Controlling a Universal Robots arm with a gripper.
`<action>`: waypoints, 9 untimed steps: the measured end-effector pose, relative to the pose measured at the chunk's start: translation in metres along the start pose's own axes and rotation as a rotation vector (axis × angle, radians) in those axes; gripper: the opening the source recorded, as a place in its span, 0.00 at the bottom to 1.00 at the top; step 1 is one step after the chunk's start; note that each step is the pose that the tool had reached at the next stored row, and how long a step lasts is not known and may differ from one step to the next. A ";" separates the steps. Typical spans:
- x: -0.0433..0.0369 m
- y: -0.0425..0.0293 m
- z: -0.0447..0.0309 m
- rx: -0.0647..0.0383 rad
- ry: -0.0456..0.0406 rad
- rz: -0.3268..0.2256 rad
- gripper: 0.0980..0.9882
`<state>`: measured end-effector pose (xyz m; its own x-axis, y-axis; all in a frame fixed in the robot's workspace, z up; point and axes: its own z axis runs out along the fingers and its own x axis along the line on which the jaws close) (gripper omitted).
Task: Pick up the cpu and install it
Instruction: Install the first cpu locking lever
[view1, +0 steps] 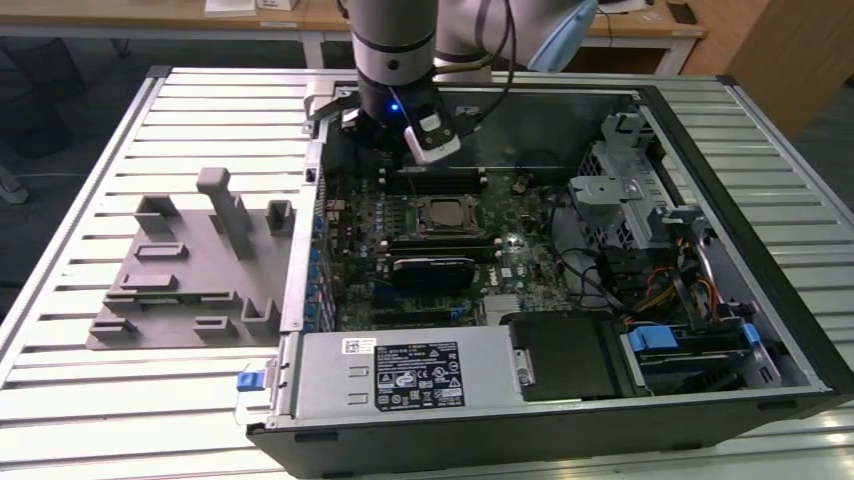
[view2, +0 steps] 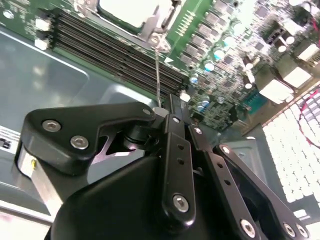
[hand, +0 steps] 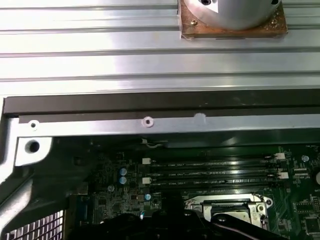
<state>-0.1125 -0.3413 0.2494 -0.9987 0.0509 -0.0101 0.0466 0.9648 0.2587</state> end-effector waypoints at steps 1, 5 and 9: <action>-0.0028 0.0001 0.0001 0.000 0.0003 0.000 0.01; -0.0129 0.0006 0.0003 0.000 0.0015 0.000 0.01; -0.0259 0.0012 0.0006 0.000 0.0040 0.001 0.01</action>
<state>-0.0866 -0.3413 0.2494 -0.9987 0.0509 -0.0059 0.0477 0.9648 0.2585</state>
